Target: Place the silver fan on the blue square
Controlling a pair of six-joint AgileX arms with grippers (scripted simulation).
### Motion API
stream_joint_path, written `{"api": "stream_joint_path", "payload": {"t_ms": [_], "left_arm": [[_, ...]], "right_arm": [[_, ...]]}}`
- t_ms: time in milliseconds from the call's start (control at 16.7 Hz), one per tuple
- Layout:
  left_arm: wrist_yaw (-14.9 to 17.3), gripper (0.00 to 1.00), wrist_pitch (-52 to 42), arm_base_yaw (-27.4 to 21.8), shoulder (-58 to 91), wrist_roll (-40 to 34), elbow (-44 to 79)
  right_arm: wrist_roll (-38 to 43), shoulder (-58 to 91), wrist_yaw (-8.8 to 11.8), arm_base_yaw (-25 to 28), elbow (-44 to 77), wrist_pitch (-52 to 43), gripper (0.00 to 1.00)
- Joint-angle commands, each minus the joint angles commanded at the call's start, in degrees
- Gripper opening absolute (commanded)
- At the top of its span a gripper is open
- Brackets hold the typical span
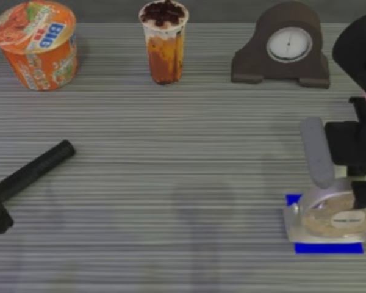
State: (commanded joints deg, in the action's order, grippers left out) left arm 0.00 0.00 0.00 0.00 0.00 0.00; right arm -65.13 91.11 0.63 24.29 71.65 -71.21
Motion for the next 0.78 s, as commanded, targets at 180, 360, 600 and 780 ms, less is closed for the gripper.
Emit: {"api": "stream_joint_path", "payload": {"t_ms": [180, 360, 600, 780], "left_arm": [[0.0, 1.0, 0.0, 0.0, 0.0, 0.0, 0.0], [0.0, 1.0, 0.0, 0.0, 0.0, 0.0, 0.0], [0.0, 1.0, 0.0, 0.0, 0.0, 0.0, 0.0], [0.0, 1.0, 0.0, 0.0, 0.0, 0.0, 0.0]], "right_arm": [[0.0, 0.0, 0.0, 0.0, 0.0, 0.0, 0.6], [0.0, 0.0, 0.0, 0.0, 0.0, 0.0, 0.83], [0.0, 0.0, 0.0, 0.0, 0.0, 0.0, 1.0], [0.0, 0.0, 0.0, 0.0, 0.0, 0.0, 1.0]]}}
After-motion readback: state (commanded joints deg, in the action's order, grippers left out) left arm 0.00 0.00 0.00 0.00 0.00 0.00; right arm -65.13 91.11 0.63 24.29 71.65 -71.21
